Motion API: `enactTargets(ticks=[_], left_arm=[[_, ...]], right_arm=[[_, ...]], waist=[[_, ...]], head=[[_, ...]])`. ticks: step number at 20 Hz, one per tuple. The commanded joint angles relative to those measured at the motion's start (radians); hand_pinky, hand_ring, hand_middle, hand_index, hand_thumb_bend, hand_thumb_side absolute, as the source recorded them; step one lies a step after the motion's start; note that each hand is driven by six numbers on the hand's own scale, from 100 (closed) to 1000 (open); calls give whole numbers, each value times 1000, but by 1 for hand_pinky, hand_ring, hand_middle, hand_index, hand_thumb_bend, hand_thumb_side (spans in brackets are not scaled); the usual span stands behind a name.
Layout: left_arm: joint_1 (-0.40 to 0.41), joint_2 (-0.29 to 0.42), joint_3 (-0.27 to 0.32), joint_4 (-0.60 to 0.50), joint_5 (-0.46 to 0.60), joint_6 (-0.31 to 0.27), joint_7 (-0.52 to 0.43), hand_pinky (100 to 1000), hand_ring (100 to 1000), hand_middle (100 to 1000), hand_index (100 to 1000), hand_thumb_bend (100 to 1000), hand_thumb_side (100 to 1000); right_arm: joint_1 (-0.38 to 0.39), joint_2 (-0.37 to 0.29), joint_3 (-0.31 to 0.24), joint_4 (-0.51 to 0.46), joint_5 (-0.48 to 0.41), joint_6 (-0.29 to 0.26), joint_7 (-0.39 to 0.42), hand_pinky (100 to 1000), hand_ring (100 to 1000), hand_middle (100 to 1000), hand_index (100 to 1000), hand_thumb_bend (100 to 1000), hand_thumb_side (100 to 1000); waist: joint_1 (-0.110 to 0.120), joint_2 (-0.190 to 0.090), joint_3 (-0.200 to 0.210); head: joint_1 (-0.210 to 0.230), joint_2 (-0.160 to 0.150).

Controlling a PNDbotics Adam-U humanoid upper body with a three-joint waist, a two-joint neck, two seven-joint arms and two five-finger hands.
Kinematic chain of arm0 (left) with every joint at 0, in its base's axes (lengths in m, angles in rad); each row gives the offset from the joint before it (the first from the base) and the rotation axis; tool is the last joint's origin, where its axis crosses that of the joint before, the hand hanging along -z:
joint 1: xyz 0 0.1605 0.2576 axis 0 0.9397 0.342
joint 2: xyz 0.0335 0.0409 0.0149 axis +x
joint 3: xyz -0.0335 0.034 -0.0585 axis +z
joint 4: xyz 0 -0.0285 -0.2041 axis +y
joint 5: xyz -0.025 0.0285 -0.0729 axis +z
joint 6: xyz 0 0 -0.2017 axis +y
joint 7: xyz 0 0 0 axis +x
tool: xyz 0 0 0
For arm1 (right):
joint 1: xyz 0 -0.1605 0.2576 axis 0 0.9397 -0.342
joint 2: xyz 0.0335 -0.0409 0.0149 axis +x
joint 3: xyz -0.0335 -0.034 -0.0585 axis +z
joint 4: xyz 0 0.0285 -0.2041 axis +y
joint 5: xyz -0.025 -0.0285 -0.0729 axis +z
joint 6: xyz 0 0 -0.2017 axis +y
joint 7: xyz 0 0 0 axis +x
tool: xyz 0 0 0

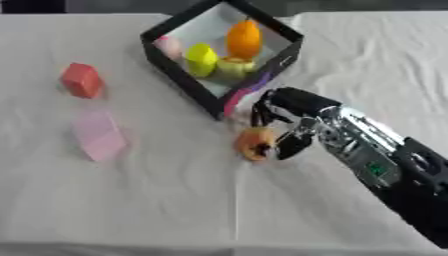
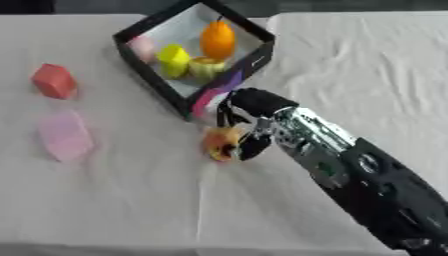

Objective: Pick up objects on the table and place them in the box.

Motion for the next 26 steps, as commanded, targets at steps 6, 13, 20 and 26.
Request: enactTargets(ticks=[6, 13, 20, 26], left_arm=[[-14, 20, 17, -9, -2, -4, -6, 752, 860, 803, 865, 372, 649], [-10, 24, 19, -9, -3, -6, -8, 752, 861, 804, 867, 368, 650], [-7, 28, 19, -9, -3, -7, -9, 752, 861, 804, 867, 368, 651], [-3, 30, 19, -11, -4, -7, -11, 753, 861, 803, 867, 371, 649]], right_arm=[[-7, -25, 0, -61, -39, 20, -22, 640, 576, 461, 547, 375, 100], [-1, -76, -22, -163, -74, 20, 25, 638, 571, 469, 561, 316, 100], [-17, -135, -79, -292, -119, 35, 89, 642, 576, 474, 573, 285, 100], [-98, -157, -148, -298, -156, 14, 39, 645, 577, 475, 572, 270, 100]], waist=[[-6, -1, 1], [-7, -4, -5], [-6, -8, -16], [-4, -13, -22]], head=[[4, 2], [5, 3], [10, 2], [8, 2]])
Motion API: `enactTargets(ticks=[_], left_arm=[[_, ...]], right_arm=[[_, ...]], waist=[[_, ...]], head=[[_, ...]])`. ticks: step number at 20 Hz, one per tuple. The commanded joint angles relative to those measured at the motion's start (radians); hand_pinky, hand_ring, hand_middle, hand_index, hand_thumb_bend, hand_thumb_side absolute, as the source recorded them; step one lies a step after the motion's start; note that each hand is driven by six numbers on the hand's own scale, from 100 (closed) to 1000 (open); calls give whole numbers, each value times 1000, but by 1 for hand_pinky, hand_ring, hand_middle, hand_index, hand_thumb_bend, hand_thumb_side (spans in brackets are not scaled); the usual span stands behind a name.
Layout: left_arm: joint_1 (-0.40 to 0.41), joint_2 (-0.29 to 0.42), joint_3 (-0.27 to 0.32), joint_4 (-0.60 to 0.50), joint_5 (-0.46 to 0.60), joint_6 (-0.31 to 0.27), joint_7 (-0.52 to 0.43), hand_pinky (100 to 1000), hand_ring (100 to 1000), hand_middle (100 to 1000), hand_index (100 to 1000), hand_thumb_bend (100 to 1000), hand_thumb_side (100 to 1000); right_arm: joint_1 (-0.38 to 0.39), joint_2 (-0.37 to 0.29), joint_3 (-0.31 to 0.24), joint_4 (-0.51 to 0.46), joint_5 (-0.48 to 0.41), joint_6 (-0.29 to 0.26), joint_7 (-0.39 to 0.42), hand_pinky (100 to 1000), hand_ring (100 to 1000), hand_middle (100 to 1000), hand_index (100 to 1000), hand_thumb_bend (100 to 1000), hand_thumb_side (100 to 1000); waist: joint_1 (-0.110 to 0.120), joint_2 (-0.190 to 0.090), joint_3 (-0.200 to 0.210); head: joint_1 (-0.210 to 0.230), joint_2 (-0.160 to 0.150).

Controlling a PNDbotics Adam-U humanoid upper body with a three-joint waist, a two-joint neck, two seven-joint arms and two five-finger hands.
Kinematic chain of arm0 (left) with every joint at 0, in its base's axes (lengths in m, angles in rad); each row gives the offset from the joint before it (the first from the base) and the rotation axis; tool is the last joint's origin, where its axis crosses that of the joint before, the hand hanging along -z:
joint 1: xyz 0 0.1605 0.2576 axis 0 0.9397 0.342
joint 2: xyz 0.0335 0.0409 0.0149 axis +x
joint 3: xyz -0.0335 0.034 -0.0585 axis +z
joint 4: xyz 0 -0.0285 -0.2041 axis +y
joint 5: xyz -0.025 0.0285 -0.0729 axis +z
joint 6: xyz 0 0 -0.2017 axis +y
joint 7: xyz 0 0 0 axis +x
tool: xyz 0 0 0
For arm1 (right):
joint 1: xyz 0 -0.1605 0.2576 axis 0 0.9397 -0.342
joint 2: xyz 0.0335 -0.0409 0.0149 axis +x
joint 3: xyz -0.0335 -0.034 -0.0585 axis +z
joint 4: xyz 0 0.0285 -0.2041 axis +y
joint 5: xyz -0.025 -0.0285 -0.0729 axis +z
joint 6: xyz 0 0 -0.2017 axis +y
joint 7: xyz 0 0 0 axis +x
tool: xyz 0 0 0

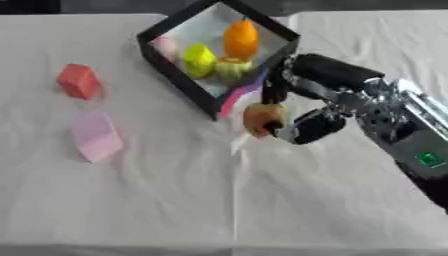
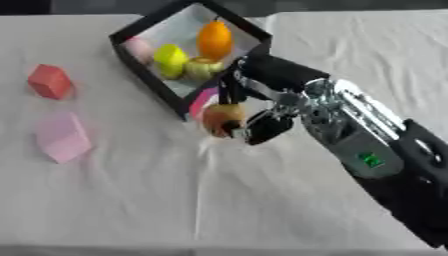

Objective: Pick up objects on the table and place them in the box.

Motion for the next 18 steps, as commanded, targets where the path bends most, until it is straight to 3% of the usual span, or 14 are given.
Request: enactTargets(ticks=[1, 5, 13, 18], left_arm=[[-7, 29, 14, -11, -3, -1, -4, 753, 861, 803, 866, 371, 647], [-14, 25, 6, -18, -3, 0, -12, 754, 861, 803, 867, 372, 644], [-39, 11, -2, -36, 1, 6, -21, 754, 861, 802, 866, 376, 641], [-51, 4, -8, -36, 3, 8, -27, 754, 861, 802, 866, 377, 640]], right_arm=[[-60, -27, -52, -24, -12, 1, -28, 645, 576, 475, 571, 268, 100], [-158, 20, -75, -5, 23, 54, -21, 645, 576, 474, 570, 262, 100], [-372, 207, -62, 198, 152, 185, 32, 649, 580, 478, 573, 273, 100], [-417, 290, -16, 342, 241, 247, 48, 661, 595, 496, 589, 287, 100]], waist=[[-3, -15, 0], [4, -22, 14], [13, -8, 45], [13, -4, 54]], head=[[-2, 1], [-16, 1], [-44, -15], [-54, -22]])
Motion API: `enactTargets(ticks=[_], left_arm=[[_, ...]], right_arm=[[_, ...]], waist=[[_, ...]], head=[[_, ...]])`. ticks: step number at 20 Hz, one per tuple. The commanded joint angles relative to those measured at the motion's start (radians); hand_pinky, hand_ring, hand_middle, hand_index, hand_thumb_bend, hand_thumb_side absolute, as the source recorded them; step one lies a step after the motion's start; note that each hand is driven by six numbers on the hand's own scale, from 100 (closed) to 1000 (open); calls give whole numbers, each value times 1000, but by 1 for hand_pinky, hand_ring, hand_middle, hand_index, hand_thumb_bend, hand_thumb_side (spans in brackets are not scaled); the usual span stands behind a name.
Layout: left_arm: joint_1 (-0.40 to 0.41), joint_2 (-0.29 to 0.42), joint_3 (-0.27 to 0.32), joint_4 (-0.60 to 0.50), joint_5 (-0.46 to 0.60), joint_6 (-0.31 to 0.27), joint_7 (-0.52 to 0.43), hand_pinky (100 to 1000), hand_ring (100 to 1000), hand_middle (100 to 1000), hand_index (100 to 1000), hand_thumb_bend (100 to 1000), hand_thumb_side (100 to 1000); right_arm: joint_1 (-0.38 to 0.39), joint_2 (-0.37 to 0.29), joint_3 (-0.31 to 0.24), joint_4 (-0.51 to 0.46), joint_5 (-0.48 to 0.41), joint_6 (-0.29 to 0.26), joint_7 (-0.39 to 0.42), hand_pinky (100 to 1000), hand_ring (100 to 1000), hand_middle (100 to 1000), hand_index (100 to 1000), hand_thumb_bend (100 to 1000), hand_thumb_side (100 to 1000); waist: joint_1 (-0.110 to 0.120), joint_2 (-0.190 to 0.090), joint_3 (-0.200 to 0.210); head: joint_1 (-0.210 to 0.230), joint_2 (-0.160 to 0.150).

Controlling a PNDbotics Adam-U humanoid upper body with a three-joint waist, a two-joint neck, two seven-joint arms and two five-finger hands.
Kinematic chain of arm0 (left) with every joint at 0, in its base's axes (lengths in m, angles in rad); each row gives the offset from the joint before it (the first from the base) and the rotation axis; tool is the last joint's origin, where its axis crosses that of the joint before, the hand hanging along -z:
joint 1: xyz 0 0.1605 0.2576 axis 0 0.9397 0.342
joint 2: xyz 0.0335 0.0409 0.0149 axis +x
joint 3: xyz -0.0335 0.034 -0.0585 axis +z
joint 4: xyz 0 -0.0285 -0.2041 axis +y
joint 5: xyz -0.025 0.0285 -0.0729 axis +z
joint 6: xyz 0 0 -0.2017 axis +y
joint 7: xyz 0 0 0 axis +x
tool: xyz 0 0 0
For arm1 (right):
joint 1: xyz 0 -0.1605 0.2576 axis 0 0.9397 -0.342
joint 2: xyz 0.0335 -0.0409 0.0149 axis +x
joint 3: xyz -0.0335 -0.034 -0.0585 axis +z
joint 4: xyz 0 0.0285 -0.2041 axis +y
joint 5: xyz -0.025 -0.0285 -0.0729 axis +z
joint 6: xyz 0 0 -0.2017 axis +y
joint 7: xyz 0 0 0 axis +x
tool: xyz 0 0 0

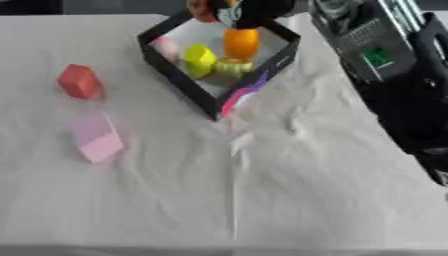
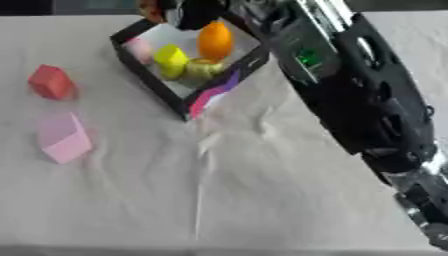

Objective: Pick up objects on the table and place them in the box.

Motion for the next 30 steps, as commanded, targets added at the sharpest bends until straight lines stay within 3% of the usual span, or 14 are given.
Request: enactTargets(ticks=[1, 7, 9, 12, 15, 19, 20, 21, 22, 23, 27, 28, 30], left_arm=[[-17, 18, 5, -16, 3, -1, -5, 754, 861, 802, 866, 377, 640], [-14, 12, 4, -15, 5, -1, -5, 753, 864, 801, 866, 379, 640], [-13, 11, 3, -14, 5, 0, -6, 753, 865, 801, 866, 380, 641], [-8, 12, 6, -13, 5, -1, -3, 752, 865, 801, 866, 381, 639], [-1, 17, 12, -17, 2, -4, 3, 752, 865, 802, 866, 383, 636], [16, 33, 27, -24, -1, -10, 17, 753, 865, 802, 866, 385, 631], [20, 36, 31, -25, -1, -11, 20, 752, 865, 802, 866, 391, 634], [23, 40, 33, -26, -2, -11, 23, 752, 865, 802, 866, 385, 630], [26, 44, 33, -27, -2, -11, 24, 752, 865, 801, 866, 385, 630], [30, 50, 34, -28, -4, -11, 24, 753, 866, 801, 866, 385, 630], [41, 71, 37, -39, -10, -9, 23, 753, 866, 802, 866, 384, 628], [44, 77, 37, -43, -12, -9, 23, 753, 867, 802, 866, 384, 628], [50, 90, 38, -53, -17, -6, 21, 754, 867, 802, 866, 383, 627]], right_arm=[[-25, 38, 12, 79, 58, 13, 1, 665, 602, 506, 598, 293, 100], [-26, 95, 24, 250, 155, -83, -44, 697, 658, 574, 671, 333, 100], [-26, 108, 15, 304, 160, -116, -70, 750, 759, 700, 789, 476, 100], [-46, 116, -13, 388, 167, -169, -120, 802, 823, 810, 878, 623, 228], [-54, 94, -63, 398, 152, -208, -169, 800, 816, 813, 877, 629, 235], [-42, 24, -163, 298, 87, -223, -239, 787, 789, 794, 865, 600, 170], [-37, 3, -188, 270, 70, -225, -257, 783, 780, 787, 861, 454, 235], [-28, -18, -211, 241, 52, -227, -275, 782, 778, 786, 860, 585, 153], [-16, -38, -230, 211, 34, -229, -293, 782, 774, 781, 855, 491, 185], [0, -61, -249, 184, 18, -235, -310, 783, 773, 780, 853, 475, 191], [93, -151, -313, 77, -42, -238, -376, 798, 771, 778, 846, 231, 314], [119, -172, -326, 49, -59, -232, -393, 808, 775, 783, 851, 156, 388], [172, -204, -347, -4, -92, -208, -426, 819, 780, 789, 854, 135, 429]], waist=[[12, -4, 1], [19, -6, -6], [22, -6, -9], [23, -6, -14], [24, -9, -23], [22, -16, -40], [22, -17, -44], [21, -18, -47], [21, -20, -51], [20, -21, -56], [17, -18, -69], [16, -16, -74], [15, -11, -81]], head=[[-4, -13], [3, -20], [4, -21], [10, -19], [18, -15], [33, -11], [37, -10], [40, -9], [44, -9], [47, -8], [55, -11], [57, -14], [63, -20]])
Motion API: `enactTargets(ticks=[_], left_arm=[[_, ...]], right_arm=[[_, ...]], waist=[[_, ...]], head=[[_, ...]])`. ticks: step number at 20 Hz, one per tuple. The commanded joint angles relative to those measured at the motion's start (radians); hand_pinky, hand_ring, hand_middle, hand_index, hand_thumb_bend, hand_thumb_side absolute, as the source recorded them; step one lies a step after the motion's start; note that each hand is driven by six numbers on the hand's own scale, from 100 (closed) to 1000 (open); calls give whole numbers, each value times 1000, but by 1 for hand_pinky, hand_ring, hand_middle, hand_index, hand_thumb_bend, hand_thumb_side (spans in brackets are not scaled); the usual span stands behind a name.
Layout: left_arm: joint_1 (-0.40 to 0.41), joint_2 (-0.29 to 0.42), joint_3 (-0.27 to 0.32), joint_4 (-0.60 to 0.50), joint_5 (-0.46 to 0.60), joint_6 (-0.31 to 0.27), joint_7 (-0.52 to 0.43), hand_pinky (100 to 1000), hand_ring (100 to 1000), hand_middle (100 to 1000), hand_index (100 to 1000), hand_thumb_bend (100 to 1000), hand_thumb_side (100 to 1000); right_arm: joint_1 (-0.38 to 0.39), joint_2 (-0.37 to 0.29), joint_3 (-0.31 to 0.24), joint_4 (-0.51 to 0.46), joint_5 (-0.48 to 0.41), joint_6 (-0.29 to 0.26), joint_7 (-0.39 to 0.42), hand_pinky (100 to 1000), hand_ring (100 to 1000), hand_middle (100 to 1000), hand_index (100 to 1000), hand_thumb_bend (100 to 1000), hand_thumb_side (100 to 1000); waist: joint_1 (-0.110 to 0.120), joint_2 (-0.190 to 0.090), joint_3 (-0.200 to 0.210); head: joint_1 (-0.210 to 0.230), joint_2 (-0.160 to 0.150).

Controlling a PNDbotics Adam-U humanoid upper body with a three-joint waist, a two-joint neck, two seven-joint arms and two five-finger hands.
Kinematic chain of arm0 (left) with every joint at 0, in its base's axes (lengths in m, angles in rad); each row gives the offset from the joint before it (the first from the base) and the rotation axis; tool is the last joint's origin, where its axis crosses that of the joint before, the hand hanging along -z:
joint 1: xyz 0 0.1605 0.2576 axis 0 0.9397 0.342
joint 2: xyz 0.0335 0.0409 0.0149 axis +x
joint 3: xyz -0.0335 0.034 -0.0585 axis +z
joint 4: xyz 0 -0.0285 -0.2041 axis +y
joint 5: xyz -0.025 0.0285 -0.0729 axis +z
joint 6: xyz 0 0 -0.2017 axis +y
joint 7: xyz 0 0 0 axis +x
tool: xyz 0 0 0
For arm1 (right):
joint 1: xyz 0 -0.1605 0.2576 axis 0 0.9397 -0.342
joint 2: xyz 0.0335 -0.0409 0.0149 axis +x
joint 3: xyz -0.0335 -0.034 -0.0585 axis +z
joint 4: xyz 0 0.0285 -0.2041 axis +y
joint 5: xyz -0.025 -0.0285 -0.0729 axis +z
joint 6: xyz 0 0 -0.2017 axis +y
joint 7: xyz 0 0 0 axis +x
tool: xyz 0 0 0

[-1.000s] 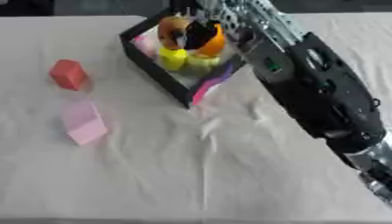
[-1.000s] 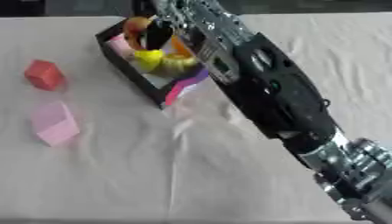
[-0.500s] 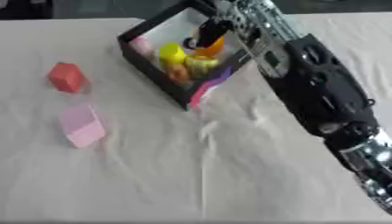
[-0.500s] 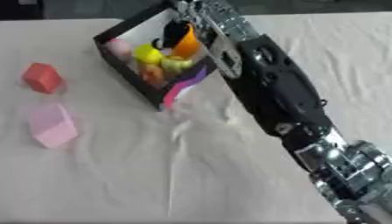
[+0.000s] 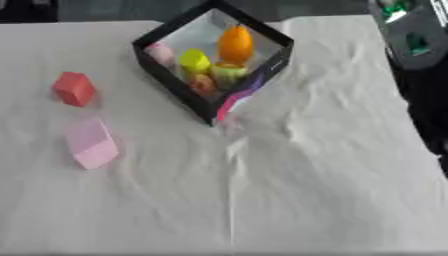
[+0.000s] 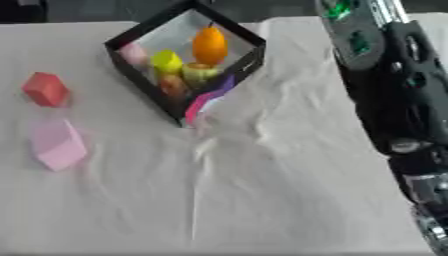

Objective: Pick up objects on the table and place them in the box.

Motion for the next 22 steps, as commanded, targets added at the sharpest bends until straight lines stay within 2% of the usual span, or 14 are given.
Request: enactTargets(ticks=[1, 3, 5, 6, 11, 13, 18, 19, 20, 22], left_arm=[[4, 64, 18, -36, -14, 5, -2, 754, 867, 802, 866, 382, 626], [17, 93, 19, -56, -28, 15, -9, 754, 866, 800, 866, 382, 624], [34, 127, 13, -79, -48, 36, -22, 755, 865, 800, 864, 388, 613], [45, 150, 3, -95, -62, 50, -33, 760, 864, 799, 869, 399, 599], [127, 273, -85, -200, -138, 126, -106, 800, 870, 810, 894, 442, 594], [168, 319, -126, -239, -166, 154, -134, 823, 877, 822, 899, 463, 602], [221, 439, -238, -256, -238, 226, -209, 859, 882, 834, 899, 565, 532], [210, 505, -242, -257, -271, 258, -300, 864, 884, 837, 900, 587, 507], [194, 540, -224, -257, -306, 285, -424, 869, 886, 839, 900, 605, 494], [170, 560, -182, -257, -368, 324, -618, 875, 889, 841, 895, 630, 469]], right_arm=[[40, -70, -52, -104, -55, 33, -55, 831, 788, 797, 860, 142, 430], [97, -77, -74, -160, -90, 66, -90, 847, 798, 805, 872, 204, 406], [150, -80, -86, -213, -122, 84, -123, 841, 793, 798, 873, 402, 249], [176, -80, -93, -239, -138, 82, -139, 838, 788, 794, 874, 422, 222], [302, -79, -123, -363, -216, 84, -217, 818, 761, 768, 851, 407, 204], [348, -77, -129, -381, -244, 75, -245, 819, 762, 769, 850, 397, 209], [463, -70, -139, -386, -319, 32, -318, 822, 766, 776, 848, 326, 264], [497, -76, -136, -386, -410, 19, -387, 823, 770, 780, 849, 307, 286], [525, -92, -134, -386, -540, -4, -461, 824, 772, 782, 849, 284, 310], [562, -130, -137, -386, -789, -35, -565, 830, 779, 791, 856, 193, 416]], waist=[[6, -6, -8], [5, 1, -17], [6, 8, -24], [8, 10, -28], [20, 19, -32], [25, 18, -30], [27, 11, -25], [21, 8, -21], [17, 6, -17], [13, 4, -11]], head=[[14, -15], [20, -20], [25, -23], [25, -25], [14, -30], [18, -28], [38, -28], [39, -25], [37, -24], [34, -23]])
